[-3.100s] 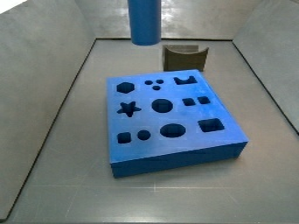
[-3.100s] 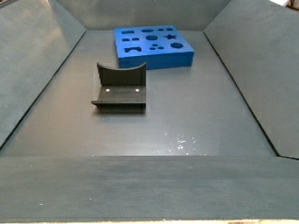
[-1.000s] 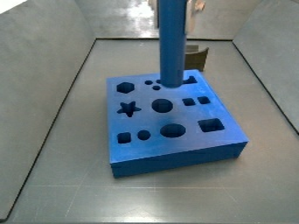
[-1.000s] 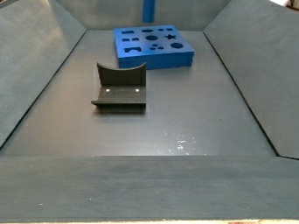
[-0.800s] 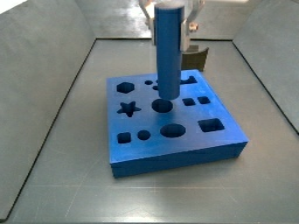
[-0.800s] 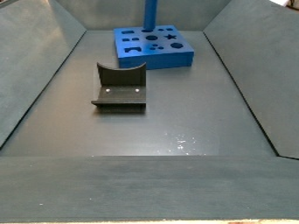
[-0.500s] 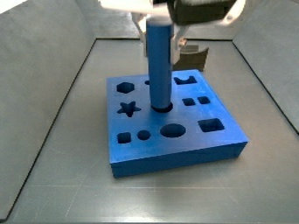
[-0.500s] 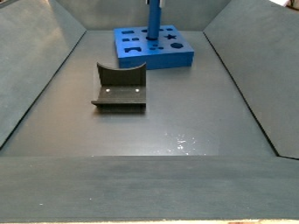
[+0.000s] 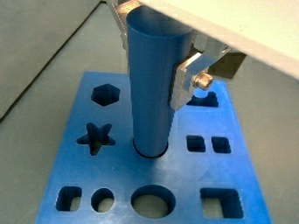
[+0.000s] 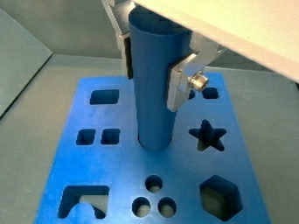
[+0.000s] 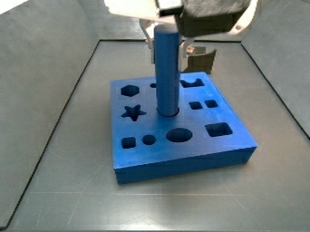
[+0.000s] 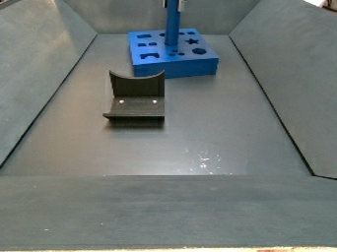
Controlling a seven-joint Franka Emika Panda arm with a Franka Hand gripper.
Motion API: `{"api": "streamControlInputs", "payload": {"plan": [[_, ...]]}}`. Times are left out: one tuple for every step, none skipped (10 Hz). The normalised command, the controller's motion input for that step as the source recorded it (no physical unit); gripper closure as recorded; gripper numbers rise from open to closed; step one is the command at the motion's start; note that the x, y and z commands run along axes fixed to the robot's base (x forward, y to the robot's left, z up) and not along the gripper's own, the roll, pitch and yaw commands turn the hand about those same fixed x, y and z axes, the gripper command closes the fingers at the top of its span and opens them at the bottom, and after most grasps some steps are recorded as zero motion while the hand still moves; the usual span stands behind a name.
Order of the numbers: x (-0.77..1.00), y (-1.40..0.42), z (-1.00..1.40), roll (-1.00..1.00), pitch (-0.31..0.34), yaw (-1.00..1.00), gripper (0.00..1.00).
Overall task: Pick up the round object. Move up. Move to above the board. Insert the round object.
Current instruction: Insert the round object.
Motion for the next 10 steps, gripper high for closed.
{"api": "streamControlInputs", "payload": {"plan": [[0.33,0.09,-0.25,0.03,0.440,-0.51,1.00],[0.12,0.00,0.00,0.00,0.157,-0.14,1.00],[0.00,0.01,0.00,0.00,0.009,0.00,1.00],[0.25,0.08,-0.56,0.34,0.514,0.00,1.00],[0.30,0.07,-0.58,0.26,0.546,-0.14,1.00],[0.25,0.03,-0.52,0.11,0.611,-0.37,1.00],[0.11,0.00,-0.11,0.00,0.257,-0.22,1.00],[0.00,0.00,0.00,0.03,0.023,0.00,1.00],[0.00,0.00,-0.87,0.01,-0.114,0.00,1.00],[0.00,0.00,-1.00,0.00,-0.006,-0.02,1.00]]}}
